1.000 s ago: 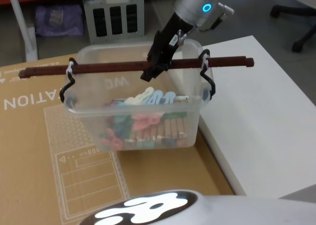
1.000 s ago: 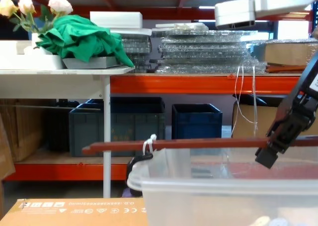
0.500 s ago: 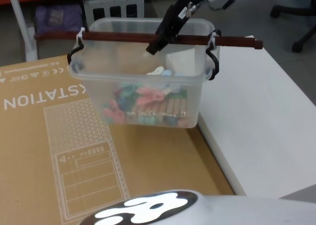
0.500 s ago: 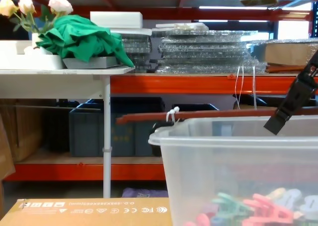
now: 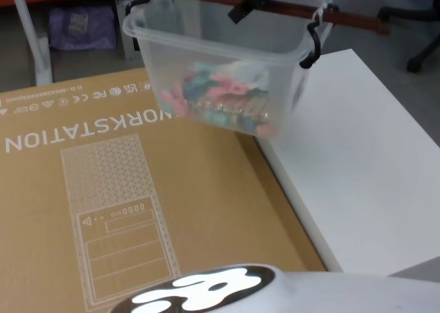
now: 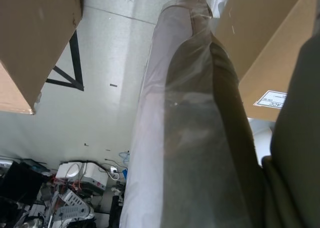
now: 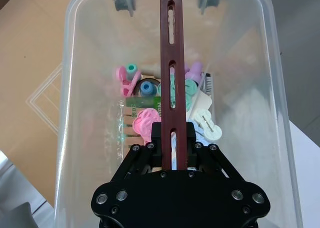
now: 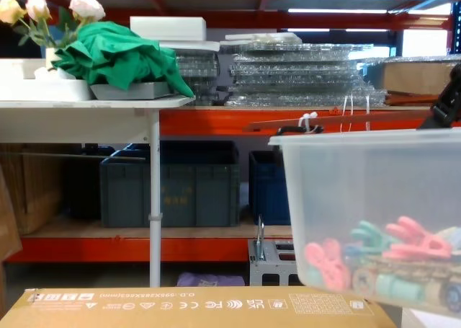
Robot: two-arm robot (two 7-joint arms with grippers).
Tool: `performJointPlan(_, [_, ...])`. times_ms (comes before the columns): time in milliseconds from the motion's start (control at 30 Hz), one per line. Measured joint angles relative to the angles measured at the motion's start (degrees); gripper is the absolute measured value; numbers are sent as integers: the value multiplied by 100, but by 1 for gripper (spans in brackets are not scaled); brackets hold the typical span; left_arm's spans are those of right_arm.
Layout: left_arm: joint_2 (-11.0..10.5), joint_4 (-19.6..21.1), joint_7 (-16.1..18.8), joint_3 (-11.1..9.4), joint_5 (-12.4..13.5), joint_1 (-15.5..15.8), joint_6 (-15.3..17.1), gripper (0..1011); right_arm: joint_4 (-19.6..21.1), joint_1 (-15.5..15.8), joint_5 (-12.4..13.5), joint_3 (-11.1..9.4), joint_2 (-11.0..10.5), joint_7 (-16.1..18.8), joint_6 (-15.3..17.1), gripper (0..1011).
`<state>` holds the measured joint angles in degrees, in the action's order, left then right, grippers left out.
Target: Use one hand to grasp the basket and place it at the designated location.
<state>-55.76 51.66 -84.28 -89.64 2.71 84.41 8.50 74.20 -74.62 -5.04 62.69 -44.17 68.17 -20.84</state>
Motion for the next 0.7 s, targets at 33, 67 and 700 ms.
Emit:
performJointPlan(33, [0, -2, 0, 0, 1, 0, 0, 0, -24, 1, 0, -34, -21, -4, 55, 240])
performJointPlan(67, [0, -2, 0, 0, 1, 0, 0, 0, -39, 1, 0, -54, -35, -5, 86, 240])
performJointPlan(700, [-1, -4, 0, 0, 1, 0, 0, 0, -331, 30, -309, -364, -338, 11, 932, 240])
